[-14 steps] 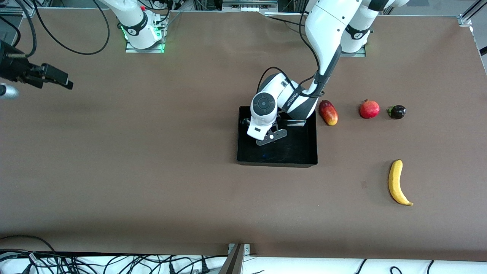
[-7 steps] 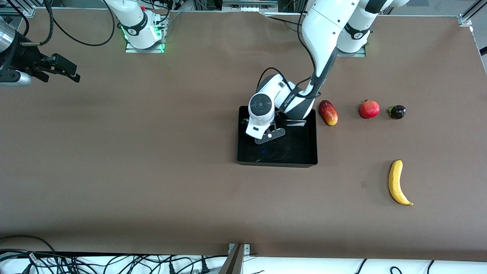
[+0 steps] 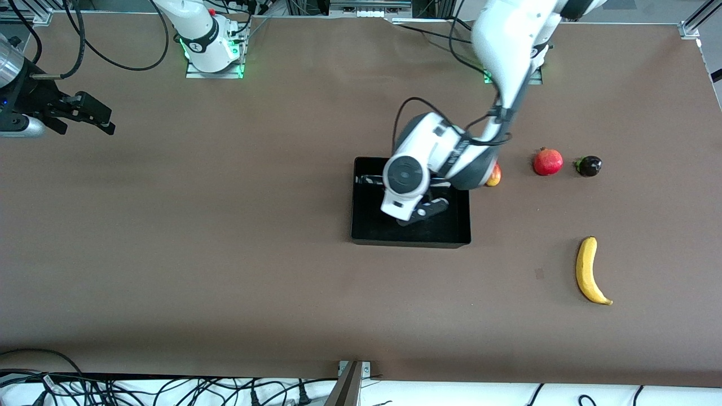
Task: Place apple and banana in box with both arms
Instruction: 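Lower the apple into the box and open the left gripper, then move the left gripper over the yellow banana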
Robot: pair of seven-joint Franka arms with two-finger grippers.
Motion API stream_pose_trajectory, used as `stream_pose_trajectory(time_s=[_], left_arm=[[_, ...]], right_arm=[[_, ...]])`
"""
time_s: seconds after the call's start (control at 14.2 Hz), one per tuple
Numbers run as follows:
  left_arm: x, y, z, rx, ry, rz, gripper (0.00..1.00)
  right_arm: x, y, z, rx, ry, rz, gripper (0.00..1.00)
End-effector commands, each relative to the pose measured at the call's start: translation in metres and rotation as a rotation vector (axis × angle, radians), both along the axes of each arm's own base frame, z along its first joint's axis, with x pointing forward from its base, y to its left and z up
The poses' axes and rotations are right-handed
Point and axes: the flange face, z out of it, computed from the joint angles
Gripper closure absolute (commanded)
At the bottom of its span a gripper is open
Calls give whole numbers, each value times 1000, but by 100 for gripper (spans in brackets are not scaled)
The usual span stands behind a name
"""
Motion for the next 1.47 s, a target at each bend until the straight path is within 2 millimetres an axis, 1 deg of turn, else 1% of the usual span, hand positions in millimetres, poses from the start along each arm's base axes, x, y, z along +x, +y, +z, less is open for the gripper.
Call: stream_pose_trajectory(time_s=[0.0, 0.07, 0.14, 0.21, 0.28, 0.35, 0.42, 0.49, 0.56, 0.63, 0.77, 0.84, 1.05, 1.12, 1.33, 1.4], left_arm=[[48, 105, 70, -101, -22, -38, 0], [64, 147, 83, -136, -39, -66, 0], [76, 184, 94, -161, -58, -134, 0], [86, 216, 99, -160, -72, -208, 0], [96, 253, 105, -148, -88, -269, 0], [105, 293, 104, -155, -106, -320, 0], [115, 325, 103, -167, -153, -365, 0], [124, 360, 97, -177, -192, -396, 0], [129, 384, 89, -183, -214, -431, 0], [133, 402, 79, -186, -230, -462, 0], [141, 431, 62, -181, -271, -508, 0], [146, 439, 48, -177, -292, -528, 0], [161, 454, 0, -144, -367, -558, 0], [163, 463, -16, -139, -379, -573, 0], [163, 481, -65, -136, -383, -603, 0], [161, 484, -84, -140, -374, -605, 0]], right_arm=[[0, -1, 13, -27, -13, 15, 0], [2, -6, 17, -26, -26, 8, 0], [4, -8, 17, -31, -30, 2, 0], [4, -9, 17, -33, -22, -1, 0], [4, -9, 16, -33, -19, 3, 0], [4, -9, 17, -33, -22, 2, 0], [4, -9, 17, -33, -24, 0, 0], [5, -8, 17, -31, -28, 0, 0], [6, -10, 17, -28, -31, -3, 0], [6, -9, 17, -25, -33, -2, 0], [7, -9, 17, -25, -39, -2, 0], [7, -8, 17, -22, -40, 0, 0], [7, -8, 18, -22, -42, 0, 0], [7, -8, 18, -22, -42, 0, 0], [8, -8, 17, -20, -40, 0, 0], [8, -8, 17, -20, -40, 0, 0]])
